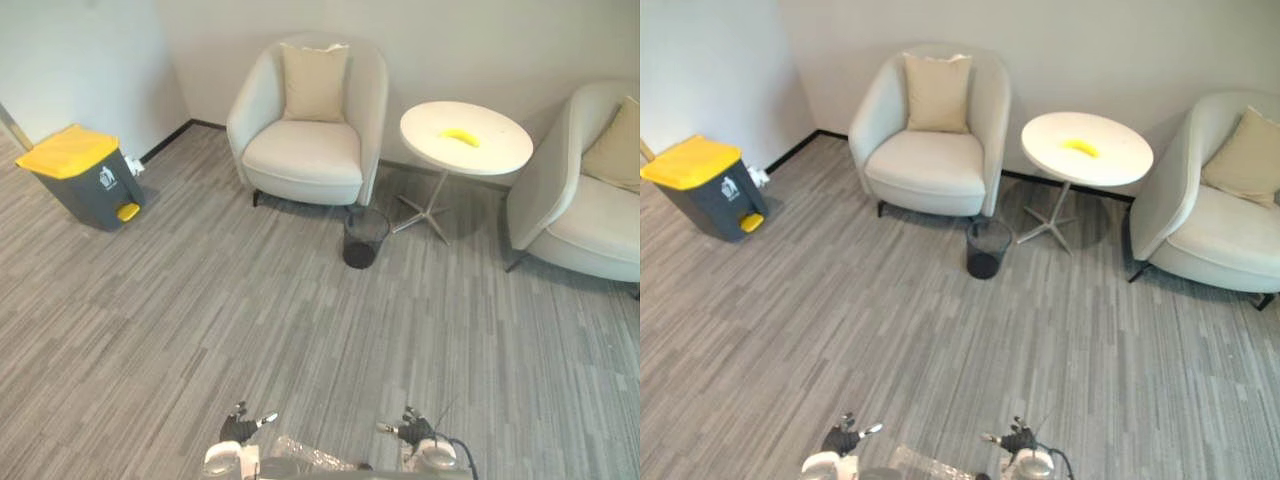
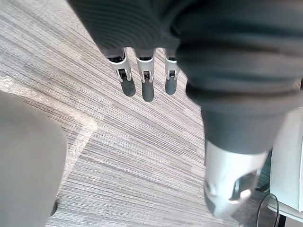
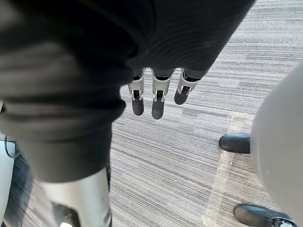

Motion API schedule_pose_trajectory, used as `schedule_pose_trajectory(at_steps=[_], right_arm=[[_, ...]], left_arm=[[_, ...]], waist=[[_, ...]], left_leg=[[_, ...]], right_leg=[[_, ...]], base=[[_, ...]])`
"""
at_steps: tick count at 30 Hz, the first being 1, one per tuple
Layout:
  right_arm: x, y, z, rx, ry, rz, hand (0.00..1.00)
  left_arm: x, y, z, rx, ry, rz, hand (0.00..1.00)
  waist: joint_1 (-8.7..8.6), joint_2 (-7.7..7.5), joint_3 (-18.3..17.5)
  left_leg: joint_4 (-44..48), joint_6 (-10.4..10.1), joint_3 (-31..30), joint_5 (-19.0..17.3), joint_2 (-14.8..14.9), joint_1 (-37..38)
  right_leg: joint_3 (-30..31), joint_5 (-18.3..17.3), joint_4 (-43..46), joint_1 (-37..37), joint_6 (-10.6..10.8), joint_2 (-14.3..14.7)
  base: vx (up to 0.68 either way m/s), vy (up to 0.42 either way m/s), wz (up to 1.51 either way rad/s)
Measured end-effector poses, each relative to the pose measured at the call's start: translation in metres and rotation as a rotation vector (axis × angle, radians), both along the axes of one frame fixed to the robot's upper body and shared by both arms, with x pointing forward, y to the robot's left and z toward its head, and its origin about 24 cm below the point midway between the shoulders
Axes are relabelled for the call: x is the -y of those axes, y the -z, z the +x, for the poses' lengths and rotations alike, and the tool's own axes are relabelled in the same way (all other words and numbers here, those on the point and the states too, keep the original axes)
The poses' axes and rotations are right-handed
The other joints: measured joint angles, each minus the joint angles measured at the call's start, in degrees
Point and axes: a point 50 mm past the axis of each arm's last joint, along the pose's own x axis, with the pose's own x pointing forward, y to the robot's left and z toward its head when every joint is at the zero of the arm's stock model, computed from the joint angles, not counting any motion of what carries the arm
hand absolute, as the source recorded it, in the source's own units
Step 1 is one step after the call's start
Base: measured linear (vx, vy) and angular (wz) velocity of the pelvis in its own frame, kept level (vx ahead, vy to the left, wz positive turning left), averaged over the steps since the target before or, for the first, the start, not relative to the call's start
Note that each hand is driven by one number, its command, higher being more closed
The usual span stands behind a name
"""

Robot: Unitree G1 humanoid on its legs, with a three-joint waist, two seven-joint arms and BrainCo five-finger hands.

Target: Organize the slippers on the shoe rack

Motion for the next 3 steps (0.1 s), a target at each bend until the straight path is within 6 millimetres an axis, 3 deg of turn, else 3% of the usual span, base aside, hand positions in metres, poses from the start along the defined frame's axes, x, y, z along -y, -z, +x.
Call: schedule_pose_trajectory(at_steps=[3], right_arm=[[0.0006, 0.0002, -0.0004, -0.001, 0.007, 0.002, 0.0]], left_arm=[[0.0001, 0.0005, -0.0007, -0.003, -0.002, -0.002, 0.0]], waist=[[-0.02, 0.07, 0.0]], left_leg=[[-1.0, 0.2, 0.2, 0.1, 0.1, 0.3]], right_leg=[[0.3, 0.0, -0.3, -0.2, 0.0, 0.2]], base=[[0.01, -0.017, -0.06]])
